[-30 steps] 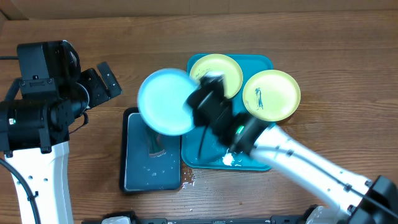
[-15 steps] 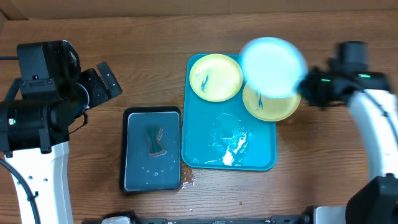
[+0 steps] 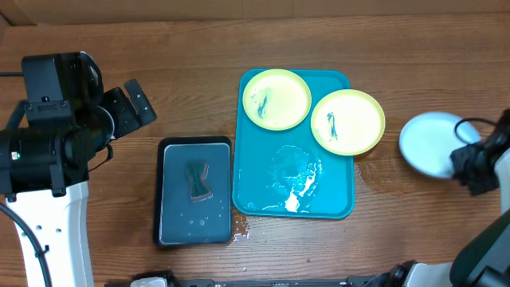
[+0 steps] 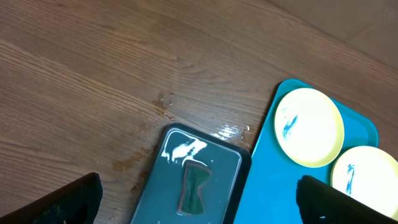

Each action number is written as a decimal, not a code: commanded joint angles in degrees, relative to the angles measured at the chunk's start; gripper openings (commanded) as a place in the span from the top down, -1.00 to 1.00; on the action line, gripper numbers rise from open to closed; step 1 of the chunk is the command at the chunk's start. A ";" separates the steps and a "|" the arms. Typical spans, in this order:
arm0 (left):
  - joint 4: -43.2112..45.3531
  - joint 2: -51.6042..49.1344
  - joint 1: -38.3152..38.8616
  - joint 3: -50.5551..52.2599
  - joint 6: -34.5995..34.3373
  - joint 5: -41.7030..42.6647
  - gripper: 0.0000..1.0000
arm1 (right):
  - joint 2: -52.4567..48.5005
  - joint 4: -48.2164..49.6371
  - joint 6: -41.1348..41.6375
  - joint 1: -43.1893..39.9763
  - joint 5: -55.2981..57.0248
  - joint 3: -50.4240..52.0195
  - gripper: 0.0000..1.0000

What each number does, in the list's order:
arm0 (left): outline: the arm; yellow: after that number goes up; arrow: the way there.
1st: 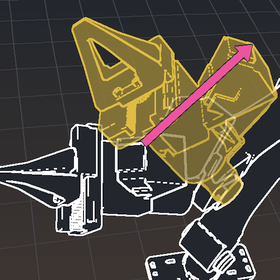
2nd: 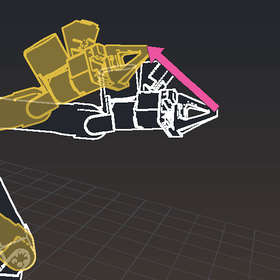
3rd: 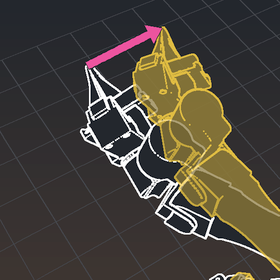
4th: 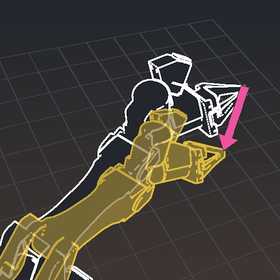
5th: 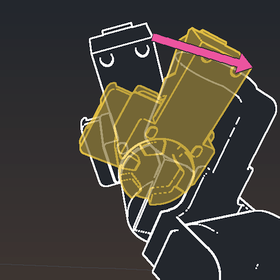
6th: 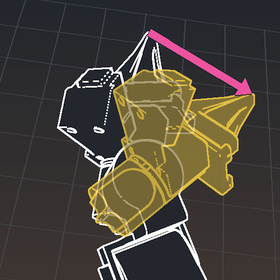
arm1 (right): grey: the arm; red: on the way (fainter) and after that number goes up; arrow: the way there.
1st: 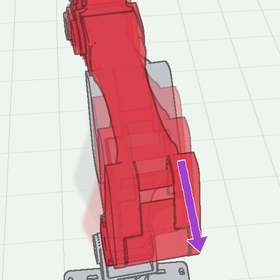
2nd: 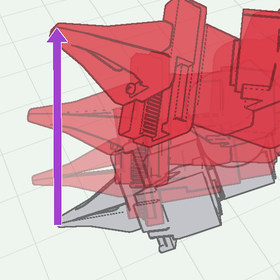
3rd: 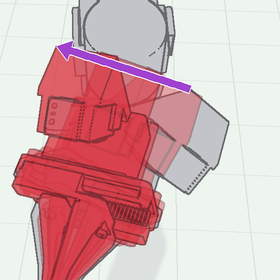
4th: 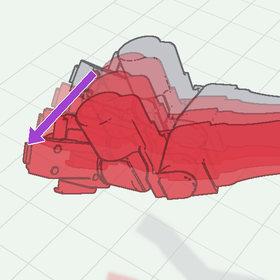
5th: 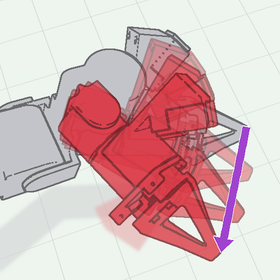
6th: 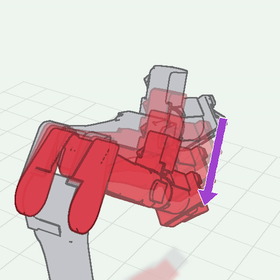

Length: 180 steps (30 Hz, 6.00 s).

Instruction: Clean dirty plates on tray and stack at the side

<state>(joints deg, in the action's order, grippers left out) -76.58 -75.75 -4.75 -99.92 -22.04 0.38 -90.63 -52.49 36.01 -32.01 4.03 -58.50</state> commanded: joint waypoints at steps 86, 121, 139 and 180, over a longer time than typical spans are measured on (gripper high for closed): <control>6.08 -16.83 14.16 23.10 -1.90 3.72 -0.80 | -13.51 9.35 -16.74 28.22 -10.54 -10.08 0.78; 17.57 -19.52 14.88 36.46 0.61 1.99 -0.73 | -1.11 12.63 -7.26 50.56 -13.03 7.72 0.63; 32.30 -19.50 15.28 48.06 -0.68 3.04 0.92 | 5.29 11.06 -9.42 49.88 -10.99 6.99 0.35; 11.65 -19.82 16.98 26.82 -0.66 -2.38 0.92 | -8.72 17.00 -14.36 48.06 -15.10 7.10 0.79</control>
<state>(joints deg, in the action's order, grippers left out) -62.26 -95.96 11.29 -63.48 -22.35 -2.61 -97.56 -35.75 20.97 15.94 -13.43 -51.33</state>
